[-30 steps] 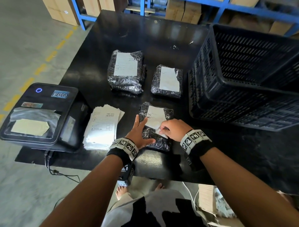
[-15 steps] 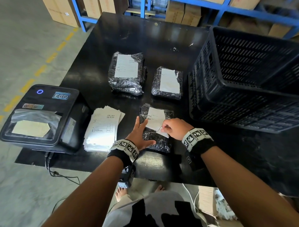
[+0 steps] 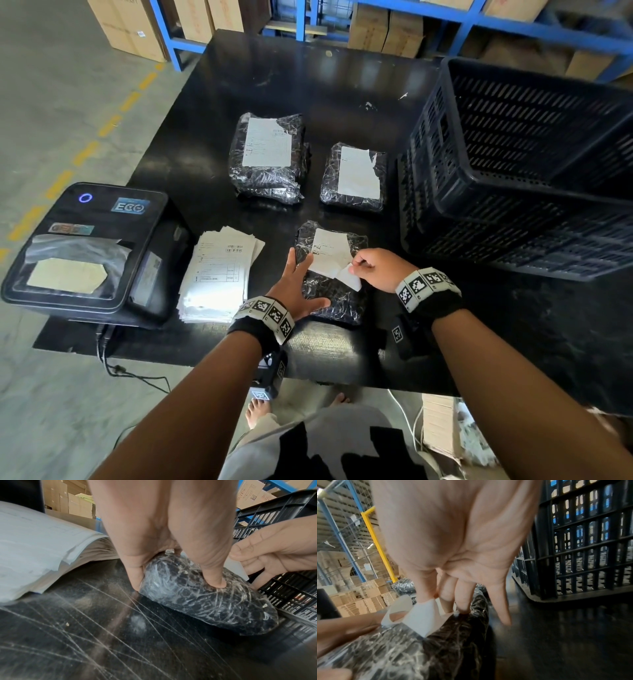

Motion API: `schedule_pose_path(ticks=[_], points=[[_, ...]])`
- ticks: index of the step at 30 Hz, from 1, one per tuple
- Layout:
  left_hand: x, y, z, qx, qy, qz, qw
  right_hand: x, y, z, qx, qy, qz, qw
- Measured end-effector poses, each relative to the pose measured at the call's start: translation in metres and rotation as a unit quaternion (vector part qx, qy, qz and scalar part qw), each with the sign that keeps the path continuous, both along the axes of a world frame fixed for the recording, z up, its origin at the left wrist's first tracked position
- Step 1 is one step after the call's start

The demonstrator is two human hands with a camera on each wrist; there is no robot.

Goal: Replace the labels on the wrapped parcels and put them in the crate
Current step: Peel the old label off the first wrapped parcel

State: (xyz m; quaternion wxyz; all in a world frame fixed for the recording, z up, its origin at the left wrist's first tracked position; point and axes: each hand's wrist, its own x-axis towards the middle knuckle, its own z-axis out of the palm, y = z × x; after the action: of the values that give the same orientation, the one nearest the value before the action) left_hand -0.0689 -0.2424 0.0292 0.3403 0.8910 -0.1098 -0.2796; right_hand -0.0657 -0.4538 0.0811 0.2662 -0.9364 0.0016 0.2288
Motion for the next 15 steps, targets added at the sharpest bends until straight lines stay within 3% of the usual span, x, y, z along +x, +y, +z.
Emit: schedule_pose_path(ticks=[4, 6, 9, 12, 15], points=[[0.0, 0.001, 0.0, -0.004, -0.001, 0.0, 1.0, -0.01, 0.001, 0.002, 0.073, 0.07, -0.024, 0.995], [0.0, 0.001, 0.0, -0.005, 0.0, 0.001, 1.0, -0.016, 0.004, 0.003, 0.048, 0.074, -0.015, 0.996], [-0.001, 0.001, -0.001, -0.007, -0.003, 0.001, 1.0, -0.024, 0.018, 0.002, -0.083, -0.017, 0.022, 0.996], [-0.001, 0.001, -0.001, -0.008, -0.006, -0.001, 1.0, -0.03, 0.038, -0.002, -0.131, -0.127, 0.036, 0.983], [-0.001, 0.002, -0.002, -0.006, -0.004, 0.002, 1.0, -0.028, 0.046, -0.007, -0.121, -0.116, 0.02, 0.986]])
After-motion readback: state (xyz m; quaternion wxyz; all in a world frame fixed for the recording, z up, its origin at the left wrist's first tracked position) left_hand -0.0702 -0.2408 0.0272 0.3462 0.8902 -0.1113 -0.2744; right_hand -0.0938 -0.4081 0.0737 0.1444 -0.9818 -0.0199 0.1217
